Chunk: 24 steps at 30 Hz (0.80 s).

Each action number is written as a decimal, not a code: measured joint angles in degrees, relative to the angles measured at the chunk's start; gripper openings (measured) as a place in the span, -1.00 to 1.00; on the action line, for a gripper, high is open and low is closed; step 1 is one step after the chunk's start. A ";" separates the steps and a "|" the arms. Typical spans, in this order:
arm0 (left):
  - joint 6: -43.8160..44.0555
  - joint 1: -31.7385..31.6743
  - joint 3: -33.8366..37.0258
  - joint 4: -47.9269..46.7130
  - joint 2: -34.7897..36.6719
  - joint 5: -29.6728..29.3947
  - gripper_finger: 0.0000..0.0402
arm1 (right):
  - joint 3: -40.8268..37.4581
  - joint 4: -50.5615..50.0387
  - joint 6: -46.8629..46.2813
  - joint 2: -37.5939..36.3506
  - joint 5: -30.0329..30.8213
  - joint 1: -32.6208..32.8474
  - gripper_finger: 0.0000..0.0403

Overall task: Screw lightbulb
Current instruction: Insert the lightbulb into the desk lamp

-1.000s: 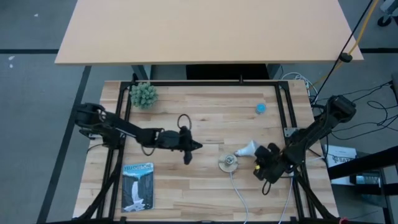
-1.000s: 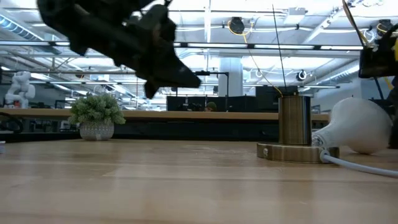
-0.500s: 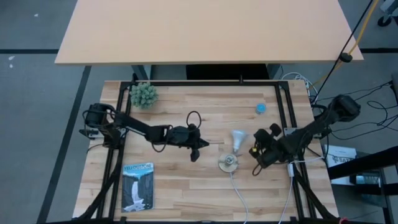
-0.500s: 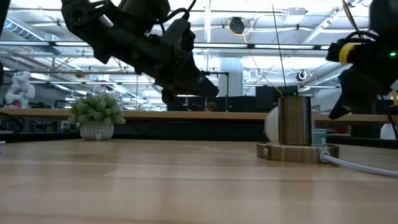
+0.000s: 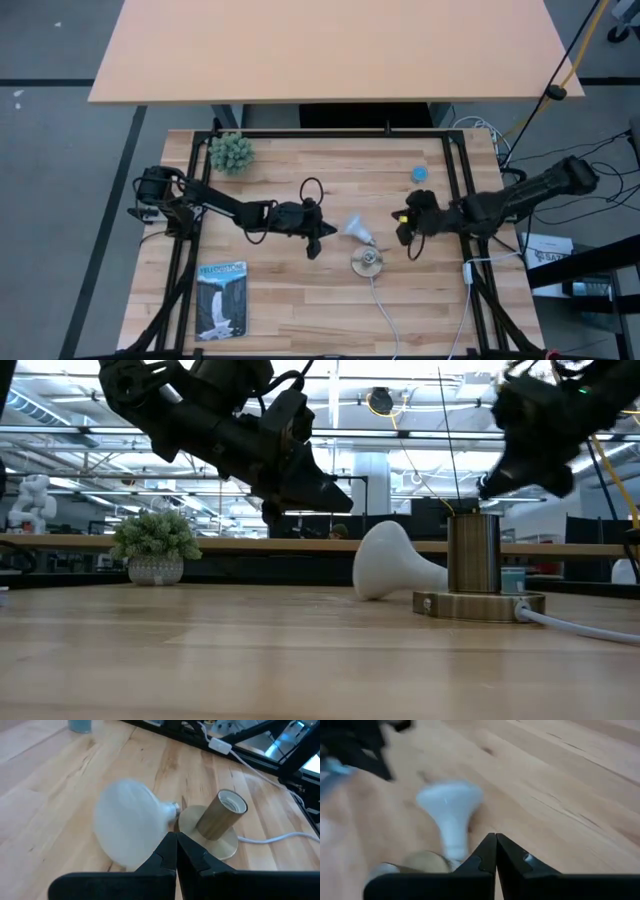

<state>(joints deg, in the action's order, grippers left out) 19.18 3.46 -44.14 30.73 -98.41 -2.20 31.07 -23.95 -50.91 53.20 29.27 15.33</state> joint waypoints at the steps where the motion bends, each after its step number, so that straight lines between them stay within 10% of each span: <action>1: 0.01 -0.09 0.00 0.22 0.00 0.00 -1.00 | 0.00 2.52 2.44 -0.26 -2.82 -1.93 -0.97; 9: 0.03 -0.98 0.00 0.25 0.02 -0.09 -1.00 | 5.40 5.72 17.05 6.78 -23.39 -13.07 -0.71; 24: -0.17 -0.77 0.00 -0.13 0.02 -0.17 -1.00 | 26.22 -12.50 47.52 33.84 -32.27 -13.14 -0.15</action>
<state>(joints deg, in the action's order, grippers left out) 19.00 2.69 -44.14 30.60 -98.39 -2.37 57.29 -36.45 -3.39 87.04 -3.01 2.19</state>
